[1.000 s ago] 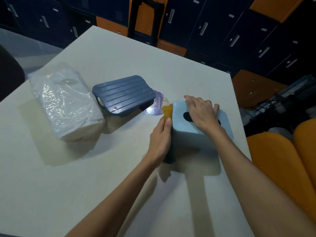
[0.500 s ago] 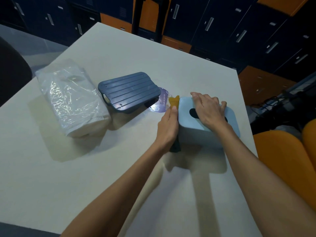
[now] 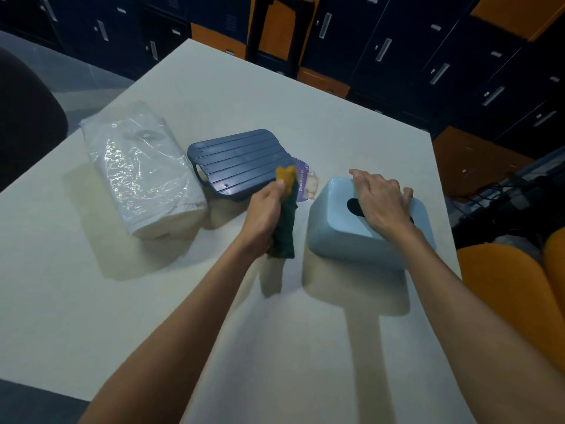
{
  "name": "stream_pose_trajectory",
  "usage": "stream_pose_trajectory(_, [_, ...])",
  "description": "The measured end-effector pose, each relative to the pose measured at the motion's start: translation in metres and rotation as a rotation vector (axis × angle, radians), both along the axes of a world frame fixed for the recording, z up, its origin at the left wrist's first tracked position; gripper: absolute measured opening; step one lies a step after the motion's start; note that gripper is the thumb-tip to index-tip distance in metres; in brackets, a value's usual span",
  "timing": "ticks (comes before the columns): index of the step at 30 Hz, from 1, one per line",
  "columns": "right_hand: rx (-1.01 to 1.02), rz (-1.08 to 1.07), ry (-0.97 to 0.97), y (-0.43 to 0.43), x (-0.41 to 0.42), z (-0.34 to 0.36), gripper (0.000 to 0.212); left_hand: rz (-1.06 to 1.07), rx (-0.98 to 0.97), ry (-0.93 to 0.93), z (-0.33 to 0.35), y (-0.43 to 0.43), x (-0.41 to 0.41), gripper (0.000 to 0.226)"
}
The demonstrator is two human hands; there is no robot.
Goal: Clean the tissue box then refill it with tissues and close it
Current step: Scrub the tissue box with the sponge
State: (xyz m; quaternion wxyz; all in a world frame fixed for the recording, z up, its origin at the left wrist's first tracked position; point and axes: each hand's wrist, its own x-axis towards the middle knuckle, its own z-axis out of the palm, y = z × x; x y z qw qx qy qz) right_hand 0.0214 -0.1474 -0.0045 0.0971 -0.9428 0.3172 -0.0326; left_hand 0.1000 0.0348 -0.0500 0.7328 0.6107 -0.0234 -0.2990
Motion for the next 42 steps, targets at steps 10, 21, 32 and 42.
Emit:
stream_pose_trajectory(10, [-0.021, 0.023, -0.006, -0.002, 0.001, -0.004, 0.050, -0.004, 0.150, -0.241, -0.011, -0.018, -0.087, 0.037])
stream_pose_trajectory(21, [-0.024, 0.001, 0.012, -0.003, -0.001, -0.003, 0.049, -0.220, 0.473, -0.360, 0.007, -0.039, -0.036, 0.045])
stream_pose_trajectory(32, [-0.015, 0.025, 0.009, -0.003, -0.006, -0.002, 0.050, -0.204, 0.418, -0.335, 0.016, -0.037, -0.033, 0.042])
stream_pose_trajectory(42, [-0.005, 0.032, -0.003, -0.003, -0.006, -0.001, 0.051, 0.012, 0.027, 0.062, 0.001, 0.021, -0.005, 0.030])
